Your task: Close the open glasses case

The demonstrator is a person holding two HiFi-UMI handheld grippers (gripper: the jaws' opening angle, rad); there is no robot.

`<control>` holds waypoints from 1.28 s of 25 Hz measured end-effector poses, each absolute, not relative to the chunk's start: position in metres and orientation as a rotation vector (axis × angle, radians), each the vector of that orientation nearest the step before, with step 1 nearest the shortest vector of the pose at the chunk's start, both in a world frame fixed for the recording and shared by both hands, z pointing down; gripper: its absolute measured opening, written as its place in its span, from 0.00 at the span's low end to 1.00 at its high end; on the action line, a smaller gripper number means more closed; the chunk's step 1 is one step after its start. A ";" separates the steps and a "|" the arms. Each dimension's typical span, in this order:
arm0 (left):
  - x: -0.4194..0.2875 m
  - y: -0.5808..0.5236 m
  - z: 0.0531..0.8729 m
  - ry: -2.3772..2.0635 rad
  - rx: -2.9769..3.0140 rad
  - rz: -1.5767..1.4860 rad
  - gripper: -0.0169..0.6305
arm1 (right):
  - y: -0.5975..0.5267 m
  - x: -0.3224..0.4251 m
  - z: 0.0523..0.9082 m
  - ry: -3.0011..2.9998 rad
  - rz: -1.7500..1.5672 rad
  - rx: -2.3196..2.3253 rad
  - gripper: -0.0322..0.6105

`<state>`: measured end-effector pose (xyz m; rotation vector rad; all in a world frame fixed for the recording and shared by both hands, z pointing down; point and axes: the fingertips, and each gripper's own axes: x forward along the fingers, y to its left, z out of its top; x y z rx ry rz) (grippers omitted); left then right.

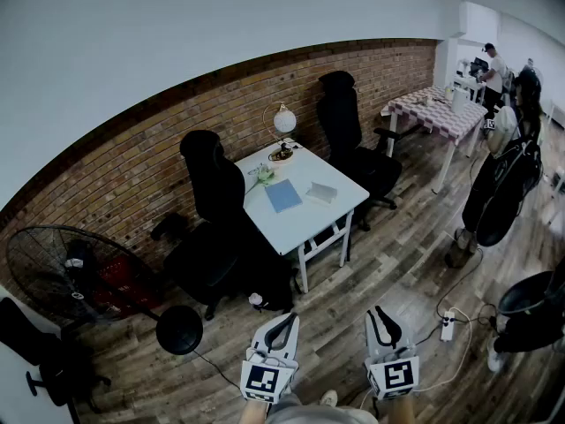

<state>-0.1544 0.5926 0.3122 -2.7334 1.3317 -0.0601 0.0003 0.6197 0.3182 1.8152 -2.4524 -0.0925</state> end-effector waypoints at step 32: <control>-0.135 0.468 0.341 1.324 -2.783 -0.105 0.03 | 0.485 0.007 0.341 -2.473 -0.067 1.738 0.24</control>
